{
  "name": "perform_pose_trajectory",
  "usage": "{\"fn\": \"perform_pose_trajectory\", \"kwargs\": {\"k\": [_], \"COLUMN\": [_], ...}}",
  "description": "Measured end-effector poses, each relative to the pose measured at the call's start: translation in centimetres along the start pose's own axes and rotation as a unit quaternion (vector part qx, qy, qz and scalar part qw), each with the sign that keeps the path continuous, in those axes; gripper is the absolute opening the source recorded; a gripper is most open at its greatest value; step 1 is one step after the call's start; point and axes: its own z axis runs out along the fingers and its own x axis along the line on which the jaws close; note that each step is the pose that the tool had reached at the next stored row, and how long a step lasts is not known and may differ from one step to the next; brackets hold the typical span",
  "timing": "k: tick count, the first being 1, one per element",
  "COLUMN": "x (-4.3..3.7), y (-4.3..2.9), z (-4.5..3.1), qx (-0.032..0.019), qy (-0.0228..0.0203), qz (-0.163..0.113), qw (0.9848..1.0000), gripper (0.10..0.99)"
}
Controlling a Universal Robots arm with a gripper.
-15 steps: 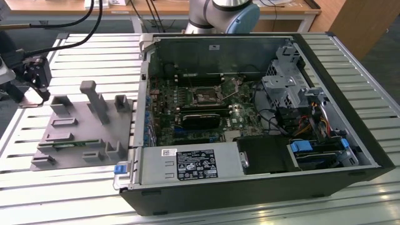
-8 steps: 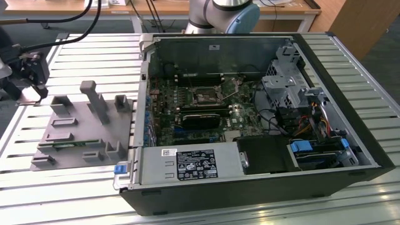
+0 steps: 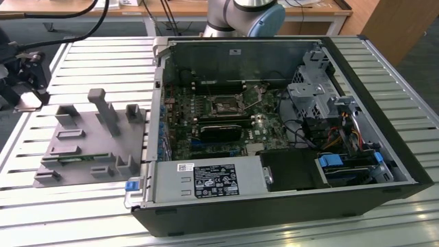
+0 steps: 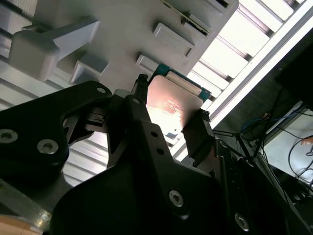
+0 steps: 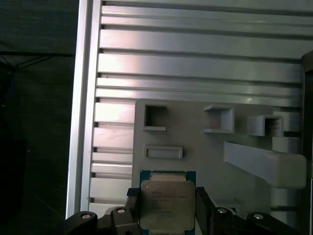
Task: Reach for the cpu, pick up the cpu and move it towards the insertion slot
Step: 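Pick up the cpu and move it towards the insertion slot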
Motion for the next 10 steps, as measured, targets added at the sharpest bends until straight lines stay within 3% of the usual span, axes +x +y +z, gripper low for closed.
{"fn": "perform_pose_trajectory", "kwargs": {"k": [10], "x": [-0.01], "y": [0.04], "z": [-0.84], "qx": [0.0000], "qy": [0.0000], "qz": [0.000], "qw": [1.0000], "gripper": [0.541]}}
